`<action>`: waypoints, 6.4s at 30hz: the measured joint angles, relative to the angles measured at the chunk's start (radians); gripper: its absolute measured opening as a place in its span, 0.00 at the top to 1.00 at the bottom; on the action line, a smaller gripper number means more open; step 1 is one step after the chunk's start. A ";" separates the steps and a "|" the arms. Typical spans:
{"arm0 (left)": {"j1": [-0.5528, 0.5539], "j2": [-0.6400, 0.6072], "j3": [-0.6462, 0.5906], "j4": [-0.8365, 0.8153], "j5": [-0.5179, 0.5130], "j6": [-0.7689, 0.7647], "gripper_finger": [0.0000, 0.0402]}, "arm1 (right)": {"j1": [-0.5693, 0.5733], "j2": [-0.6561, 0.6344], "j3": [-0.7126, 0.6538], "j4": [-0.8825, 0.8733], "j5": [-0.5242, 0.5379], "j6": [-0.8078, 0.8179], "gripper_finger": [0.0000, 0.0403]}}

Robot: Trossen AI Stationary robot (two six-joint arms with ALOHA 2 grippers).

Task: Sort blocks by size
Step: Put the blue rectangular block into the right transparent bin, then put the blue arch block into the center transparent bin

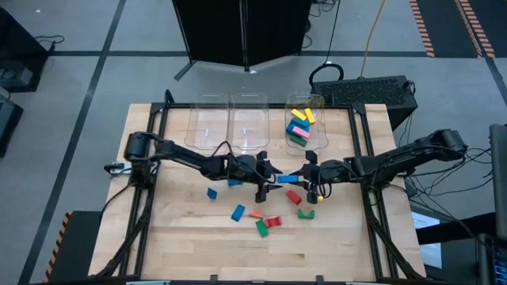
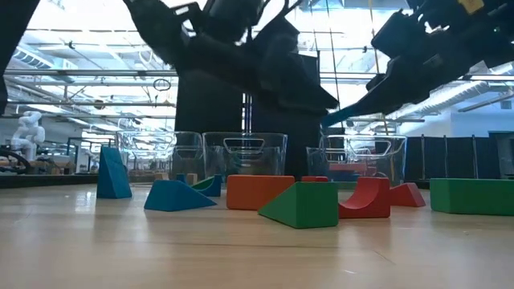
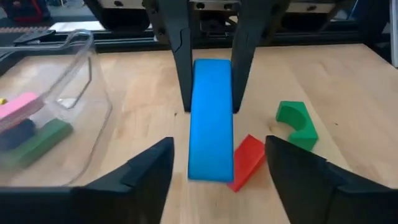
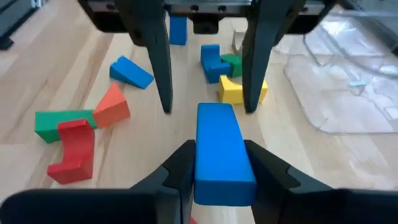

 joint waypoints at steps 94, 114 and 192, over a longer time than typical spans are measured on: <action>-0.095 -0.195 -0.149 -0.723 -0.398 -0.341 0.32 | -0.655 -0.152 0.125 -0.171 -0.268 -0.116 0.59; -0.089 -0.196 -0.182 -0.841 -0.254 -0.283 0.44 | -0.581 -0.151 0.125 -0.151 -0.263 -0.098 0.59; -0.073 -0.196 0.053 -0.656 -0.182 0.007 0.64 | -0.223 0.411 0.246 0.220 -0.451 -0.073 0.64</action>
